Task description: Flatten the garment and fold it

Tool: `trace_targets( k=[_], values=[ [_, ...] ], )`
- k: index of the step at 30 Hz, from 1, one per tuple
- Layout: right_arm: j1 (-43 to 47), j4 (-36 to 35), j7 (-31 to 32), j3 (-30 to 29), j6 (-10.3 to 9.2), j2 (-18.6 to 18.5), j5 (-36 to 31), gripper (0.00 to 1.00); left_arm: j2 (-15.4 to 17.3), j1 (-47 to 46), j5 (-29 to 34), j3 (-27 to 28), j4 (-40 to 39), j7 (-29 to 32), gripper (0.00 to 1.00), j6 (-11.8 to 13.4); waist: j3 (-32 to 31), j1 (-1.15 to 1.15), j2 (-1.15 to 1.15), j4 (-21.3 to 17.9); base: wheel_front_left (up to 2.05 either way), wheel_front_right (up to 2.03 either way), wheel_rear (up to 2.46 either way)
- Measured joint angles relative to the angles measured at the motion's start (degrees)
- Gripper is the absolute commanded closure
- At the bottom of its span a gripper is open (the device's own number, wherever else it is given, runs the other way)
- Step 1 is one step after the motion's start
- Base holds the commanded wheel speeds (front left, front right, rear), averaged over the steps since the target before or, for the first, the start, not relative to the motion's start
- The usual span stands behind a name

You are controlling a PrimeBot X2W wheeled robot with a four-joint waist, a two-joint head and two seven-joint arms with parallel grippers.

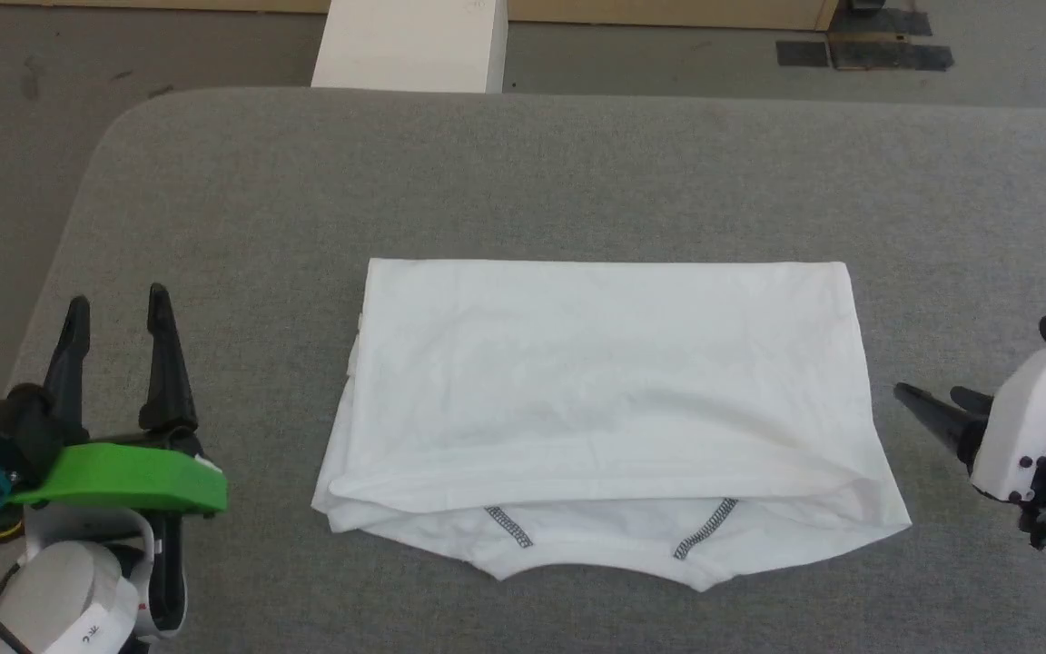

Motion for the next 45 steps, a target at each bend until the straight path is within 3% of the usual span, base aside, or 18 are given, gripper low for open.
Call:
trace_targets(
  k=[7, 14, 22, 23, 25, 32, 35, 41, 45],
  values=[
    [-2.4, 5.2, 3.0, 6.1, 0.00, -2.4, 2.5, 0.00, -7.2, -1.8, 12.0, 3.7, -4.5, -0.3, 0.00, -4.8, 3.9, 0.00, 0.00, 1.3, 0.00, 0.00, 0.00],
    [-4.3, 7.0, 2.3, 10.5, 0.00, -3.4, 5.8, 0.00, -13.1, -1.1, 15.4, 8.0, -3.8, -0.3, 0.00, -9.3, 6.3, 0.00, 0.00, 3.0, 0.00, 0.00, 0.00],
    [-6.8, 9.0, 0.1, 15.6, 0.00, -4.4, 7.5, 0.00, -17.1, -0.8, 18.2, 10.9, -1.5, -0.3, 0.00, -13.7, 6.5, 0.00, 0.00, 4.1, 0.00, 0.00, 0.00],
    [-6.8, 9.4, -0.1, 16.0, 0.00, -4.8, 7.5, 0.60, -17.5, -0.8, 18.4, 11.2, -1.3, -0.3, 0.00, -14.1, 6.3, 0.00, 0.00, 4.1, 0.00, 0.00, 0.00],
    [-7.0, 10.0, -0.7, 16.4, 0.01, -5.3, 7.4, 1.00, -18.2, -0.6, 18.8, 11.8, -1.0, -0.3, 0.00, -14.8, 6.0, 0.00, 0.00, 4.1, 0.00, 0.00, 0.00],
    [-6.7, 12.9, -2.6, 15.0, 0.07, -6.7, 7.5, 1.00, -20.4, 0.3, 21.0, 13.8, -0.3, -0.3, 0.00, -16.8, 4.7, 0.00, 0.00, 3.4, 0.00, 0.00, 0.00],
    [-5.9, 14.8, -2.6, 10.4, 0.07, -9.9, 5.6, 1.00, -21.4, 0.6, 21.4, 14.8, -0.1, -0.3, 0.00, -17.6, 4.1, 0.00, 0.00, 2.8, 0.00, 0.00, 0.00],
    [-5.2, 18.5, -3.1, 1.6, 0.05, -14.2, -6.9, 1.00, -22.5, 0.9, 21.9, 15.6, 0.1, -0.3, 0.00, -18.6, 3.5, 0.00, 0.00, 2.5, 0.00, 0.00, 0.00],
    [-5.2, 19.1, -2.8, -2.4, 0.03, -12.5, -13.5, 1.00, -23.5, 1.4, 22.0, 16.1, 0.4, -0.3, 0.00, -19.3, 2.8, 0.00, 0.00, 2.2, 0.00, 0.00, 0.00]
  ],
)
